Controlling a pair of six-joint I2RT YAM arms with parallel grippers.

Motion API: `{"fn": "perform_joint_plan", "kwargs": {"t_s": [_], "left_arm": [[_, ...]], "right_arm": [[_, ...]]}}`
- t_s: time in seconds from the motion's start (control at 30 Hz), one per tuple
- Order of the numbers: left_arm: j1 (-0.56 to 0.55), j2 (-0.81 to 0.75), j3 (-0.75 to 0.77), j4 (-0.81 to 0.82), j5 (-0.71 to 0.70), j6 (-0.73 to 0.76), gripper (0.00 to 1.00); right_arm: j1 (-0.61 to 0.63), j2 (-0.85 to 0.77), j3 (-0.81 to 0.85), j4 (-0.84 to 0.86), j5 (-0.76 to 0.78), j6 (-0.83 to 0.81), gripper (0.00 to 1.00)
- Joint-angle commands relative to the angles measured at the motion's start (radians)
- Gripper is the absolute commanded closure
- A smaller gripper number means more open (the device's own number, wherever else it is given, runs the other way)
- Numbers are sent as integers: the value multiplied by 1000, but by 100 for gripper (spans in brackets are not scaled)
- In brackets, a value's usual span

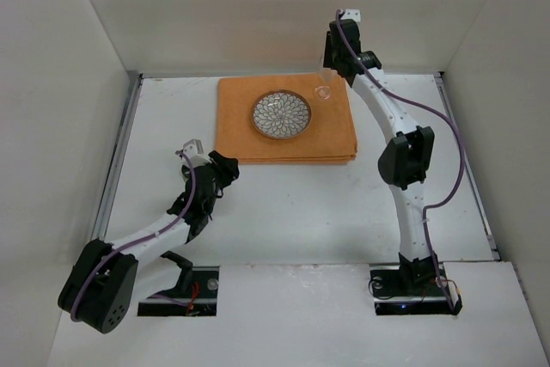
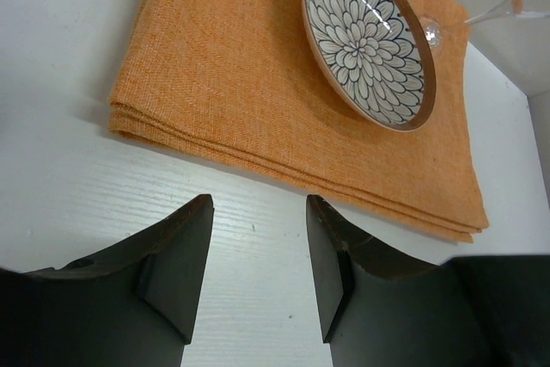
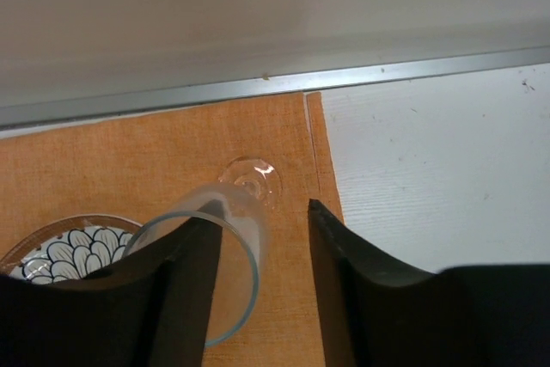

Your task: Set the dinner table for one person

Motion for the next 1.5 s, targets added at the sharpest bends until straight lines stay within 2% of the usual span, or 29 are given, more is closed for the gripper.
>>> {"fn": "perform_joint_plan", "kwargs": {"t_s": [0.0,0.63,1.1,1.23,1.33,1.43,1.47], "left_arm": [[2,15,26,27,-21,0,55],[2,19,25,36,-22,0,55],[4,30,28,36,-25,2,55],[2,25,32,27,-37,6,55],[-4,-8,34,3,-57,13,56],[-11,-34,52,-54,-100,23,58],[-15,-37,60,-71,-112,29,59]], "right_arm": [[-3,-15,35,65,-7,10,47],[-29,-53,109,74,-50,19,28],[-36,-123,82,68,-65,28,28],[-34,-263,-93,116,-65,36,30],[-19,-466,-417,269,-82,65,34],[-2,-677,-738,431,-116,124,49],[9,-744,-841,473,-120,152,59]]}}
